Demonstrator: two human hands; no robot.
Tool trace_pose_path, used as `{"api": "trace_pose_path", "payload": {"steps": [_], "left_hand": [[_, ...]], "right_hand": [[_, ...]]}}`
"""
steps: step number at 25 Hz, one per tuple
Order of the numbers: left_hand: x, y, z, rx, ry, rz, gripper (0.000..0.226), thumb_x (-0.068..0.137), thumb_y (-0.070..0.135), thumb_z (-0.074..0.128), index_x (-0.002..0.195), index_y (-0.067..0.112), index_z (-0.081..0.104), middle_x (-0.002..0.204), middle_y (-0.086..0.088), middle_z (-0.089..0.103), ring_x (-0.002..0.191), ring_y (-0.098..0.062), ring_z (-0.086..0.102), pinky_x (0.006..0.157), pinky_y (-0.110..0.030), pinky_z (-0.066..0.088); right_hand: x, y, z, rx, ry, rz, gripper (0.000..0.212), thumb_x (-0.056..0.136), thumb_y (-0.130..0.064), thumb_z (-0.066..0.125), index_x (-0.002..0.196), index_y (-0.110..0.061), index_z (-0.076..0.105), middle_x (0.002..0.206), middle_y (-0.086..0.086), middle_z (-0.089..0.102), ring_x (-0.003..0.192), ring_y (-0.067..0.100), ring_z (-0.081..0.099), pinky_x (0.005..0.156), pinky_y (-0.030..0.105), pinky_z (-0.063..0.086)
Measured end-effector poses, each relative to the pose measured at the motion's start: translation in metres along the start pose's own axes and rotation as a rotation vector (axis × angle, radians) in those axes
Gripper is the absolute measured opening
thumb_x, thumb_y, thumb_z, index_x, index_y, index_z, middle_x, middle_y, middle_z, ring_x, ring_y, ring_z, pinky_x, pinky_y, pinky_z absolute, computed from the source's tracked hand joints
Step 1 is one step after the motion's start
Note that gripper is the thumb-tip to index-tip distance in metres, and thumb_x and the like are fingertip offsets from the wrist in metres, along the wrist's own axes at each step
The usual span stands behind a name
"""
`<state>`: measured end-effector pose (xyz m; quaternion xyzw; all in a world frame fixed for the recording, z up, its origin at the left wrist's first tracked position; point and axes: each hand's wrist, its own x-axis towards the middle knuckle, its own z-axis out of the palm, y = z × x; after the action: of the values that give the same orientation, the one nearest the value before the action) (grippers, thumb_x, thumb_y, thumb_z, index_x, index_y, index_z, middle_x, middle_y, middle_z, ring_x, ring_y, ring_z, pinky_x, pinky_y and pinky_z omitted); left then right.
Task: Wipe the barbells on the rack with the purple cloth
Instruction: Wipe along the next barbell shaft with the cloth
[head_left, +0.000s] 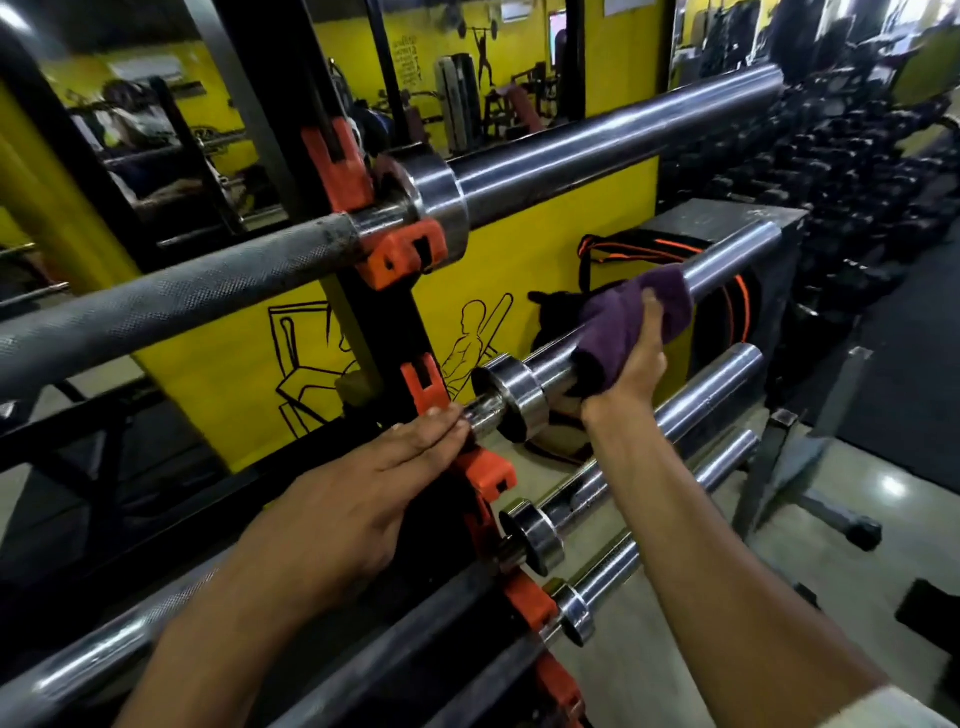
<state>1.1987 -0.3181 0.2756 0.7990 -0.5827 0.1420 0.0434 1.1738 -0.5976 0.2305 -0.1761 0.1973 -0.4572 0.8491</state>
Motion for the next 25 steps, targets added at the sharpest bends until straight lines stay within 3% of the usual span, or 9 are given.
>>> {"api": "trace_pose_path", "payload": {"steps": [2, 5, 9, 13, 15, 17, 19, 22, 25], "left_hand": [[-0.002, -0.002, 0.003, -0.034, 0.002, -0.02, 0.072, 0.092, 0.004, 0.045, 0.156, 0.032, 0.027, 0.163, 0.016, 0.022, 0.148, -0.002, 0.015, 0.113, -0.037, 0.033], [0.001, 0.0, 0.004, -0.071, -0.013, -0.039, 0.08, 0.094, 0.0, 0.053, 0.158, 0.036, 0.02, 0.164, 0.02, 0.011, 0.149, 0.0, 0.014, 0.113, -0.025, 0.028], [0.004, 0.011, -0.005, -0.094, -0.133, -0.116, 0.076, 0.103, 0.008, 0.038, 0.149, 0.048, -0.008, 0.153, 0.036, -0.018, 0.142, 0.011, -0.013, 0.109, -0.007, 0.002], [-0.008, 0.001, -0.006, -0.099, -0.028, -0.076, 0.076, 0.094, 0.003, 0.055, 0.156, 0.036, 0.025, 0.161, 0.022, 0.017, 0.144, -0.001, 0.024, 0.109, -0.025, 0.033], [-0.019, -0.006, -0.006, -0.116, 0.016, -0.095, 0.064, 0.097, 0.015, 0.05, 0.154, 0.036, 0.03, 0.159, 0.018, 0.029, 0.142, -0.006, 0.036, 0.106, -0.035, 0.043], [-0.027, -0.008, -0.009, -0.127, 0.04, -0.131, 0.059, 0.095, 0.032, 0.04, 0.153, 0.038, 0.031, 0.156, 0.018, 0.036, 0.14, -0.007, 0.042, 0.101, -0.041, 0.05], [-0.032, -0.008, -0.009, -0.149, 0.063, -0.133, 0.058, 0.093, 0.035, 0.038, 0.151, 0.036, 0.038, 0.154, 0.018, 0.04, 0.138, -0.009, 0.046, 0.097, -0.045, 0.055], [-0.032, -0.007, -0.007, -0.18, 0.075, -0.149, 0.061, 0.09, 0.02, 0.051, 0.148, 0.036, 0.043, 0.153, 0.02, 0.041, 0.136, -0.01, 0.049, 0.091, -0.046, 0.058], [-0.033, -0.006, -0.005, -0.182, 0.095, -0.168, 0.066, 0.091, 0.009, 0.063, 0.148, 0.036, 0.044, 0.153, 0.021, 0.041, 0.136, -0.009, 0.047, 0.093, -0.047, 0.057]], "right_hand": [[-0.008, 0.014, -0.001, -0.027, -0.004, -0.018, 0.061, 0.094, -0.049, 0.062, 0.137, -0.008, 0.051, 0.091, 0.001, 0.067, 0.065, 0.01, 0.065, 0.056, 0.022, 0.054], [-0.032, 0.046, -0.014, -0.151, -0.046, 0.046, 0.08, 0.081, -0.07, 0.063, 0.138, -0.015, 0.052, 0.105, 0.001, 0.07, 0.084, 0.015, 0.07, 0.08, 0.033, 0.058], [-0.024, 0.034, -0.017, -0.115, -0.131, 0.001, 0.11, 0.049, -0.078, 0.077, 0.129, -0.006, 0.05, 0.071, -0.008, 0.065, 0.059, 0.009, 0.062, 0.056, 0.025, 0.054], [-0.038, 0.029, -0.024, -0.193, -0.162, 0.008, 0.072, 0.06, -0.073, 0.06, 0.102, -0.015, 0.053, 0.062, -0.012, 0.063, 0.054, 0.006, 0.059, 0.055, 0.023, 0.052], [-0.058, 0.017, -0.038, -0.525, -0.268, -0.004, 0.044, 0.082, -0.059, 0.054, 0.094, -0.017, 0.055, 0.062, -0.013, 0.062, 0.055, 0.006, 0.059, 0.051, 0.019, 0.048], [-0.071, -0.004, -0.056, -0.885, -0.305, -0.237, 0.03, 0.09, -0.043, 0.059, 0.094, -0.013, 0.058, 0.07, -0.009, 0.062, 0.061, 0.01, 0.061, 0.049, 0.012, 0.047], [-0.081, -0.024, -0.055, -1.014, -0.353, -0.595, 0.047, 0.087, -0.043, 0.071, 0.109, -0.003, 0.06, 0.088, -0.002, 0.064, 0.074, 0.009, 0.063, 0.061, 0.013, 0.052], [-0.082, -0.029, -0.01, -1.407, -0.621, -0.987, 0.053, 0.085, -0.051, 0.065, 0.123, -0.014, 0.059, 0.113, 0.003, 0.058, 0.104, 0.02, 0.054, 0.092, 0.033, 0.045], [-0.069, -0.028, 0.058, -1.962, -0.885, -0.723, 0.034, 0.087, -0.057, 0.058, 0.103, -0.027, 0.062, 0.092, -0.005, 0.056, 0.086, 0.021, 0.056, 0.074, 0.033, 0.043]]}}
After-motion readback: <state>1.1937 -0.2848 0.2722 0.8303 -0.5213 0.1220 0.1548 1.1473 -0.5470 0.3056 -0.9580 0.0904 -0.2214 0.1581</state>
